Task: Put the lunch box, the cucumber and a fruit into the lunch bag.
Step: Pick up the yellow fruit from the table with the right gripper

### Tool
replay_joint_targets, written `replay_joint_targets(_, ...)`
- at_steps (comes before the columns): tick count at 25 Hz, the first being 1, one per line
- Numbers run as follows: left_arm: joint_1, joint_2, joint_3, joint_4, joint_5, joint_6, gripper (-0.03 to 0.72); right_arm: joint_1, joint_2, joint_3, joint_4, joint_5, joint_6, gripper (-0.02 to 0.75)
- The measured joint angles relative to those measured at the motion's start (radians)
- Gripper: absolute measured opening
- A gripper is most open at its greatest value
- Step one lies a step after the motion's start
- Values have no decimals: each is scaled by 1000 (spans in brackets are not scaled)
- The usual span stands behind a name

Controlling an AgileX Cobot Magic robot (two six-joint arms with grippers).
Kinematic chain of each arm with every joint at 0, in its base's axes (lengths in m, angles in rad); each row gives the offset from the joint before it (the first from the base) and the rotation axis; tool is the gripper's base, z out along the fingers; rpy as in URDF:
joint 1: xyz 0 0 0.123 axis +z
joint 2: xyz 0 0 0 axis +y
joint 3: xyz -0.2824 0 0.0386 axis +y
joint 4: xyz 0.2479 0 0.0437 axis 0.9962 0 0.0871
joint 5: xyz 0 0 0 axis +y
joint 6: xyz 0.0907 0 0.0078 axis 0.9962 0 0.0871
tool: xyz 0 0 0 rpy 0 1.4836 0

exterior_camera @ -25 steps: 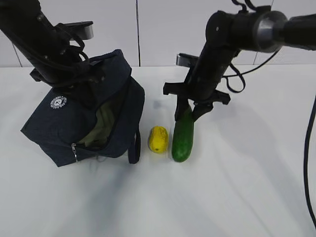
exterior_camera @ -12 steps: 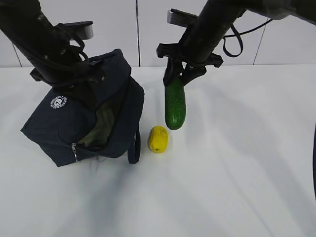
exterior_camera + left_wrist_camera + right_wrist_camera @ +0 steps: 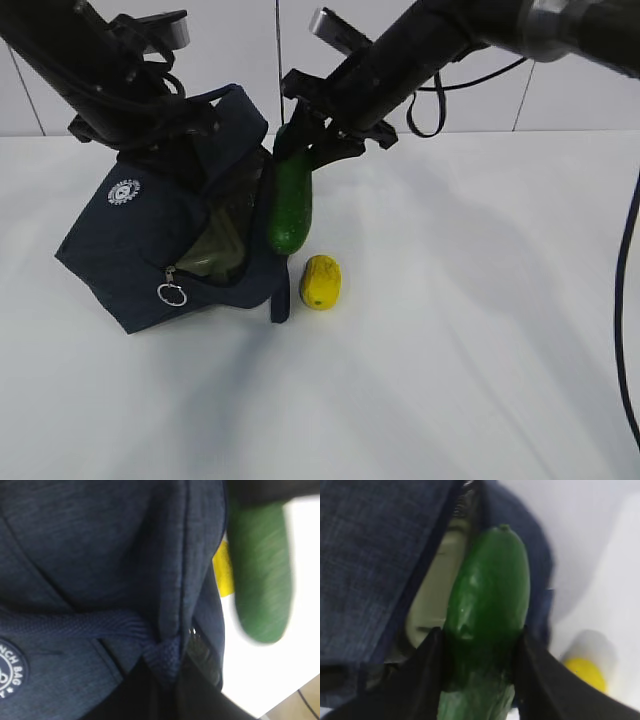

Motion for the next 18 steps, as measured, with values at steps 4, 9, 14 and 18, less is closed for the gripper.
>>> replay_joint_targets(4,0,0,-9,-13,0,0,-8,6,60,0,151,-17,-79,294)
replay_joint_targets(9,0,0,-9,-13,7,0,-8,26,90,2,265,-61,-167,294)
replay_joint_targets(14,0,0,-10,-13,8,0,-8,30,146,4,395,-97,-199,294)
replay_joint_targets(18,0,0,-10,-13,8,0,-8,30,182,6,503,-103,-241,294)
